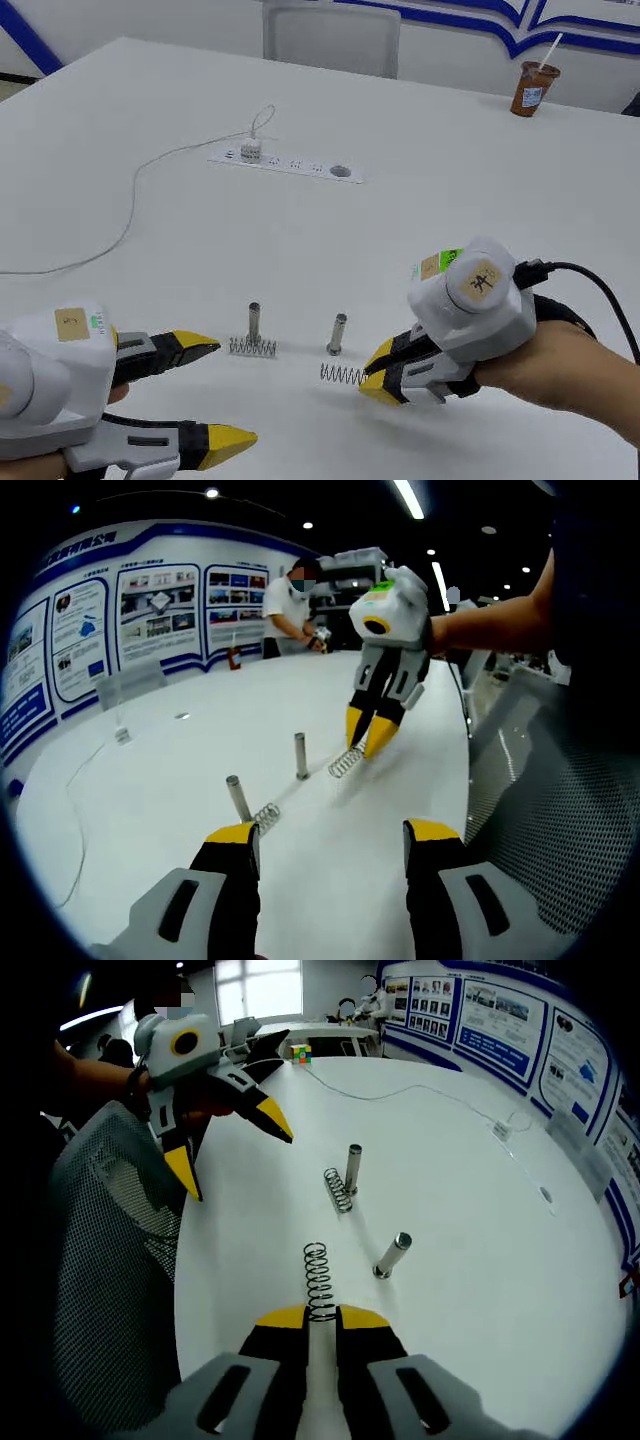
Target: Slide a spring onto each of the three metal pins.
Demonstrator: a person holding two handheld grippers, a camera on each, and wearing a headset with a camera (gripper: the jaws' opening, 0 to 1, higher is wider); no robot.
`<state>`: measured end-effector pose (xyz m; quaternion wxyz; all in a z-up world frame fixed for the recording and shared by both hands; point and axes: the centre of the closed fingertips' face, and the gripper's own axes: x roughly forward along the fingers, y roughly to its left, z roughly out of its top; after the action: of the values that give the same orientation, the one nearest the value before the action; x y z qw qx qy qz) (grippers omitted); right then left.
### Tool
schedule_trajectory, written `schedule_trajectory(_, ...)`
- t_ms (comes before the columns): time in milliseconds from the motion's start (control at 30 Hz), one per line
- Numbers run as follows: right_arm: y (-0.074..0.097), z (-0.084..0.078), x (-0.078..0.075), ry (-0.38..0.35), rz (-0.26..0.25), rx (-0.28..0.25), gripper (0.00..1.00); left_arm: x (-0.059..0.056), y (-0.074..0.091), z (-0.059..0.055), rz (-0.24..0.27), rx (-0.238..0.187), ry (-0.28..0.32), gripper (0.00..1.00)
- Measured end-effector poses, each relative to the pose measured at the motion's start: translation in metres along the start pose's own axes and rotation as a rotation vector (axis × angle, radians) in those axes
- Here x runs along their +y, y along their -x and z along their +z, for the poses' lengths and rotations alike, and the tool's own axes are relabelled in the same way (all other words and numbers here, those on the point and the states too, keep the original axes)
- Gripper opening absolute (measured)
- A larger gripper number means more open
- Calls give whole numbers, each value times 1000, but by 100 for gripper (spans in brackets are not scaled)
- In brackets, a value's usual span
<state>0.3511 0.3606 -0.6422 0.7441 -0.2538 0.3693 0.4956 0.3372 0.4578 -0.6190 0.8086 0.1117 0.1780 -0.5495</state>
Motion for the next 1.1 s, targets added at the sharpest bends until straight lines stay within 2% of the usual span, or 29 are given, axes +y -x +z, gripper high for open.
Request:
schedule_trajectory(333, 8, 23, 17, 59, 48, -26, 11, -6, -12, 13, -63, -17, -47, 49)
schedule_trajectory(933, 9, 38, 32, 141, 91, -26, 11, -23, -29, 28, -151, -43, -126, 33)
schedule_trajectory(1100, 9, 40, 35, 157, 99, -27, 11, -27, -31, 29, -167, -47, -144, 28)
